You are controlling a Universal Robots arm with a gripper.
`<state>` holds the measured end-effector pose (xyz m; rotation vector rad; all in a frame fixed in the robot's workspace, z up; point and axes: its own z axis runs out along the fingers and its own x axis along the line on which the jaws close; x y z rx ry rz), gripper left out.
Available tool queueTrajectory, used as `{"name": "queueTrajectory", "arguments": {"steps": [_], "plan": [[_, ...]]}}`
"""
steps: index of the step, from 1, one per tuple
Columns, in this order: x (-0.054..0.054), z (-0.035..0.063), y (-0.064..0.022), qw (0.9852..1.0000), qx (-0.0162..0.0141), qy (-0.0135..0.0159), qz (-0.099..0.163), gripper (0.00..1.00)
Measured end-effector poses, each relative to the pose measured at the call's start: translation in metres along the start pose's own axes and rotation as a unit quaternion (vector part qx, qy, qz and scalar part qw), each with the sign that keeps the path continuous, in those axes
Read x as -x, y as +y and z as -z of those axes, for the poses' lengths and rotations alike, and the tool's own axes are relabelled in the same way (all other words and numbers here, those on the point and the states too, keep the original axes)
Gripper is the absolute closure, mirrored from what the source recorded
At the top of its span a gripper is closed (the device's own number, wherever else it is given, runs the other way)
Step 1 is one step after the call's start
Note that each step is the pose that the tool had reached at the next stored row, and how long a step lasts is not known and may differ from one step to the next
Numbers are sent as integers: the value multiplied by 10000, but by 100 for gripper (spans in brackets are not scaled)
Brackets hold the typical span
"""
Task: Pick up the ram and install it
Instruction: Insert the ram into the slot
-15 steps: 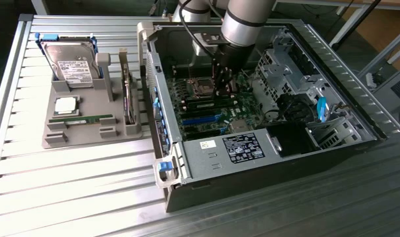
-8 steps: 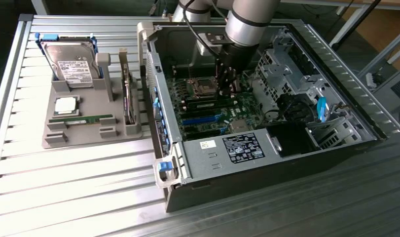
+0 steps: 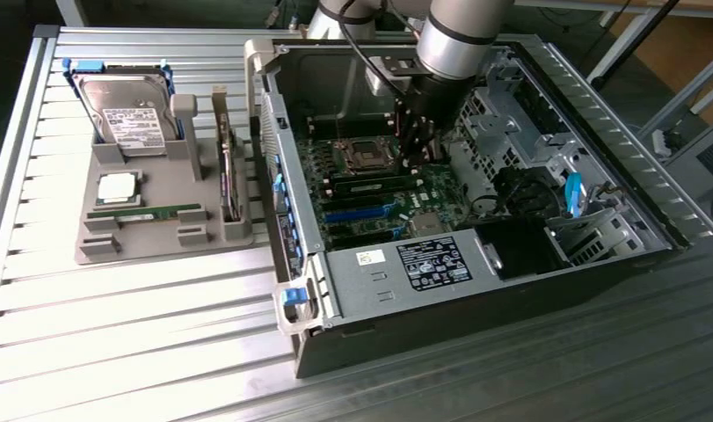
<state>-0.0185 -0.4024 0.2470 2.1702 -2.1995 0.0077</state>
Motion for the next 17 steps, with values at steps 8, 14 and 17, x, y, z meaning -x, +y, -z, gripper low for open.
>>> {"name": "queueTrajectory", "arguments": {"steps": [8, 14, 17], "plan": [[2, 20, -211, 10000, 14, 1, 1, 91], [4, 28, -372, 10000, 35, 2, 1, 91], [5, 31, -440, 10000, 42, 2, 2, 91]]}}
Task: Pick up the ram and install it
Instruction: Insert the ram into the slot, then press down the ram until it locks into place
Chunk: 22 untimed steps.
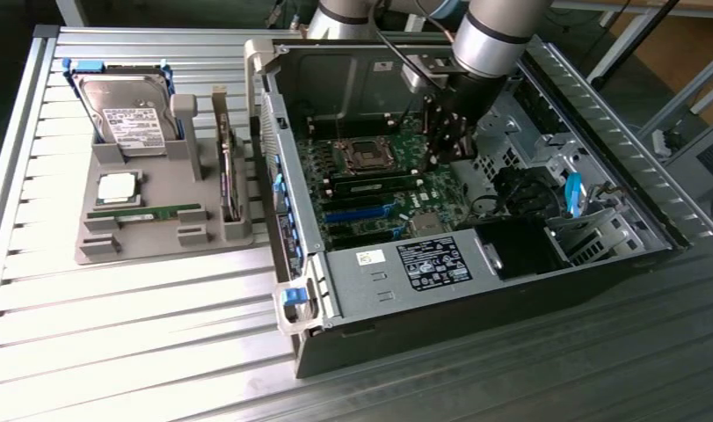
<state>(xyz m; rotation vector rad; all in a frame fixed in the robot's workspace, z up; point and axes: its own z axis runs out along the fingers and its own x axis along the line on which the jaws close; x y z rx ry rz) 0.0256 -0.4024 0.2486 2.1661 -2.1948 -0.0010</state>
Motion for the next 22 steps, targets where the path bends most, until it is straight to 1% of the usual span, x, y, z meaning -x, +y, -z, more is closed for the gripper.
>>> {"name": "queueTrajectory", "arguments": {"steps": [4, 6, 8, 11, 22], "plan": [[0, 18, -70, 10000, 2, 0, 0, 91], [0, 24, -84, 10000, 2, 1, 0, 91], [-1, 51, -115, 10000, 2, 0, 0, 91], [-3, 114, -117, 10000, 2, -2, 0, 91], [-3, 116, -117, 10000, 2, 0, 0, 91]]}}
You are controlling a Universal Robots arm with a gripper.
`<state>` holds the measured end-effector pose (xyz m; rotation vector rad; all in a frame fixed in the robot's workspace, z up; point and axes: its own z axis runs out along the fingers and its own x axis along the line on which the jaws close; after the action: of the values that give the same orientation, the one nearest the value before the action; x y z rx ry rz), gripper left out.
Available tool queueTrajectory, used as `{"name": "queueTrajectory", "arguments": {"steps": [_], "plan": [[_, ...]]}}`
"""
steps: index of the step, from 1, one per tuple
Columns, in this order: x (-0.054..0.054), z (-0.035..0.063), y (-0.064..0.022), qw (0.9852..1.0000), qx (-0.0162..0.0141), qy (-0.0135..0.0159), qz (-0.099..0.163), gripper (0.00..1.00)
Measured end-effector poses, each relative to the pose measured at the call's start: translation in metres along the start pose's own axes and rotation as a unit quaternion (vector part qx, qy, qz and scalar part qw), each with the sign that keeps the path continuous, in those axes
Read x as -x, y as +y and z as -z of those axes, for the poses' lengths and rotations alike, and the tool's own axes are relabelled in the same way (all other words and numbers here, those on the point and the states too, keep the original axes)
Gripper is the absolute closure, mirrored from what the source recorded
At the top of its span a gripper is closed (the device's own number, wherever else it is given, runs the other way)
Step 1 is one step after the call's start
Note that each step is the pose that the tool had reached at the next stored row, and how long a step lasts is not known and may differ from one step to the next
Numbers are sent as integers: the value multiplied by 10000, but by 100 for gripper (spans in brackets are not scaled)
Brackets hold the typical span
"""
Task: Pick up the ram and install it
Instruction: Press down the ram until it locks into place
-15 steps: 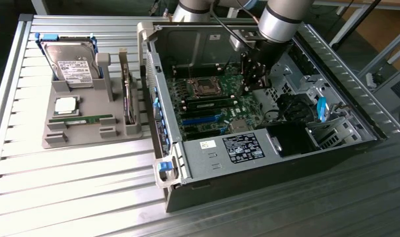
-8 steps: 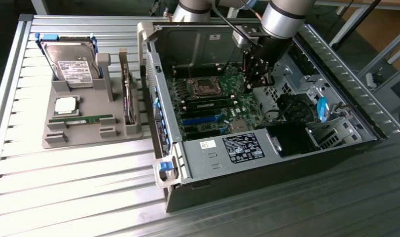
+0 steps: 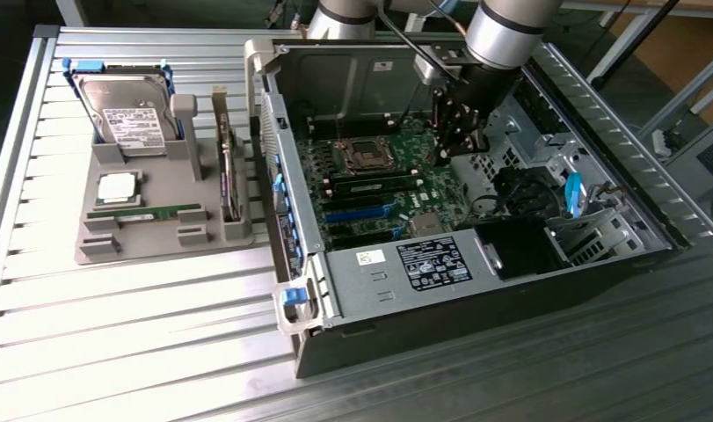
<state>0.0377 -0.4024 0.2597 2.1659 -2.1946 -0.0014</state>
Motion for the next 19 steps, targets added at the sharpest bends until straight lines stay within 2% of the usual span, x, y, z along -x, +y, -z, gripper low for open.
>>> {"name": "queueTrajectory", "arguments": {"steps": [3, 7, 12, 18, 19], "plan": [[0, 0, 6, 10000, 0, 0, 0, 91], [-1, -22, 129, 10000, 0, 0, 0, 91], [1, -92, 203, 10000, 0, 0, 0, 91], [6, -211, 252, 10000, 0, 0, 1, 91], [9, -320, 248, 10000, 1, 5, 1, 91]]}}
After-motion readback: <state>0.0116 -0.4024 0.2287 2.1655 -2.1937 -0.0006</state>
